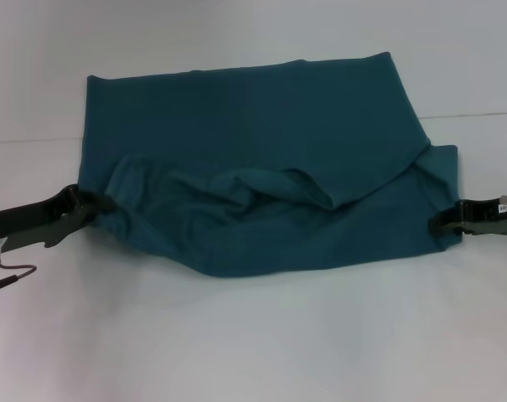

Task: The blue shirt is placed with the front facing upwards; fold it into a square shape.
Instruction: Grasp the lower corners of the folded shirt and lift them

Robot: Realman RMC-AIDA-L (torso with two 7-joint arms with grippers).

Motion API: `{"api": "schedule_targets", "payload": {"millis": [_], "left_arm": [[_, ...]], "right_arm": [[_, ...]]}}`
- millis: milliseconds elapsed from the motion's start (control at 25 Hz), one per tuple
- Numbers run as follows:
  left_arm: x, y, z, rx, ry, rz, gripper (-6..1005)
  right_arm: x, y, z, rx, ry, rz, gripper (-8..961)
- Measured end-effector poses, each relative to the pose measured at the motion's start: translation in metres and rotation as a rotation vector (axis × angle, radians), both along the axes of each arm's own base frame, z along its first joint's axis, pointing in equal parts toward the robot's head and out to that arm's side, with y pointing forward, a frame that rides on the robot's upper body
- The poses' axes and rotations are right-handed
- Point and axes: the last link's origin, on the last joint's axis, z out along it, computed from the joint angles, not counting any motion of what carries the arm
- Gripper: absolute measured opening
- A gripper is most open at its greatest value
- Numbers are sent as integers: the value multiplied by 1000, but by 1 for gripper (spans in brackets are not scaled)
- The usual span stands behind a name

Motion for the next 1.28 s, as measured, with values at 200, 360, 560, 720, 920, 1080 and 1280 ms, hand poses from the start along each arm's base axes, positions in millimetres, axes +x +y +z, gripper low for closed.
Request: {"api": "schedule_targets", "payload": {"millis": [200, 360, 560, 720, 920, 1080, 1280], "left_arm": [[0, 0, 0, -3, 2, -2, 107], [-1, 0, 0, -8, 11, -2, 110], [-3, -2, 0, -30, 40, -9, 114], [-3, -5, 0, -50, 40, -21, 117], [2, -18, 8, -110, 18, -89, 121], [7, -34, 16, -220, 34, -161, 124], [6, -54, 19, -358, 65, -199, 128]], "right_arm": [[2, -1, 5, 3, -4, -7, 297], [4, -1, 8, 5, -5, -10, 209], [5, -1, 13, 3, -12, -9, 98], [5, -2, 16, -2, -11, -7, 49], [2, -11, 25, -56, 9, 10, 31], [-2, -24, 34, -121, 15, 26, 31], [-2, -45, 39, -239, -1, 17, 31]]}}
